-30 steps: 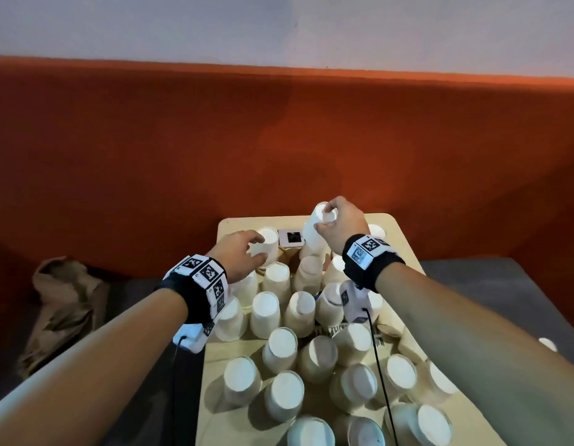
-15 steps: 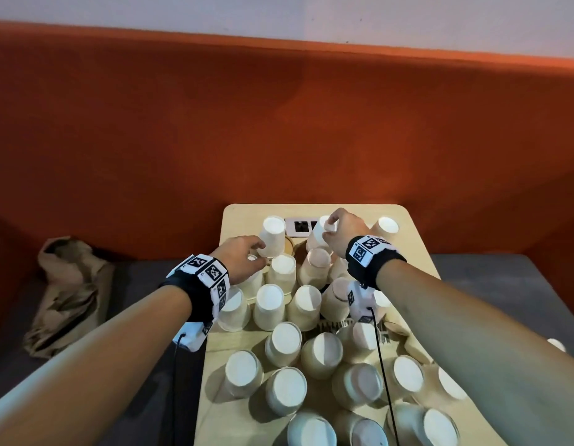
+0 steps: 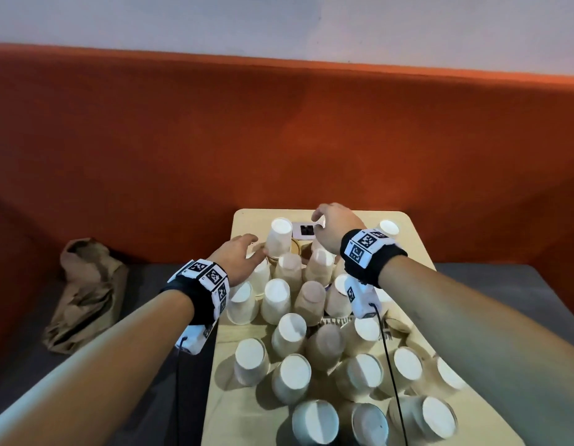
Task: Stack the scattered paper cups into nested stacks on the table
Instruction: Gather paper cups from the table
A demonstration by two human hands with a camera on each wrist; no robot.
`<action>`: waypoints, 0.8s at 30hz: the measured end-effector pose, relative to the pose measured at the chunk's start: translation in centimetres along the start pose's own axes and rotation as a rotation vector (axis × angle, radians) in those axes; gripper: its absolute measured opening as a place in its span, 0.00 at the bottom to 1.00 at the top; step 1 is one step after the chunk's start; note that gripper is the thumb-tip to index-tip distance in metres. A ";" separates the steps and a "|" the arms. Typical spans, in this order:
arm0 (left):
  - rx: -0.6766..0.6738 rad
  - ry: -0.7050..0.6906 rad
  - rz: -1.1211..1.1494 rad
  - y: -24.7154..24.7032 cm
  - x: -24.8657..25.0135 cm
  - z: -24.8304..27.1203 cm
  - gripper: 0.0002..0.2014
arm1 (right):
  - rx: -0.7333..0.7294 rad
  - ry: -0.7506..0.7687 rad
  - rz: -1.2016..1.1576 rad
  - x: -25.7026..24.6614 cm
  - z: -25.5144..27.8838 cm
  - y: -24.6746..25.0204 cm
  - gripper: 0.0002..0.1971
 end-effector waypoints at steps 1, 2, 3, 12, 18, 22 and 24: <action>0.002 0.005 0.000 0.0 -0.2 0.4 0.30 | -0.012 0.031 0.008 -0.8 0.4 0.1 0.11; 0.004 0.010 -0.005 -0.1 -0.4 0.8 0.30 | -0.029 0.060 0.008 -1.6 0.9 0.0 0.11; 0.006 0.015 -0.012 -0.3 -0.7 1.3 0.29 | -0.056 0.086 0.006 -2.4 1.3 -0.2 0.10; 0.077 -0.116 -0.203 -2.4 1.1 5.2 0.30 | -0.342 0.294 0.151 -5.0 5.4 -5.0 0.13; 0.155 -0.201 -0.260 -4.2 4.1 7.9 0.25 | -0.304 0.363 0.145 -4.0 8.8 -4.6 0.12; 0.194 -0.314 -0.248 -6.3 7.2 9.1 0.15 | -0.310 0.377 0.136 -2.1 11.6 -4.5 0.11; 0.161 -0.334 -0.232 -7.5 8.6 9.6 0.13 | -0.333 0.369 0.139 -0.7 13.3 -4.6 0.11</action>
Point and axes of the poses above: each hand's wrist, its own z-axis away from the middle knuckle, its own y-axis out of the back of the hand, x = y × z, the point moved 3 cm from there along -z, towards the middle knuckle, and after that the axes turned 11 degrees about -x, right-handed, at the moved point
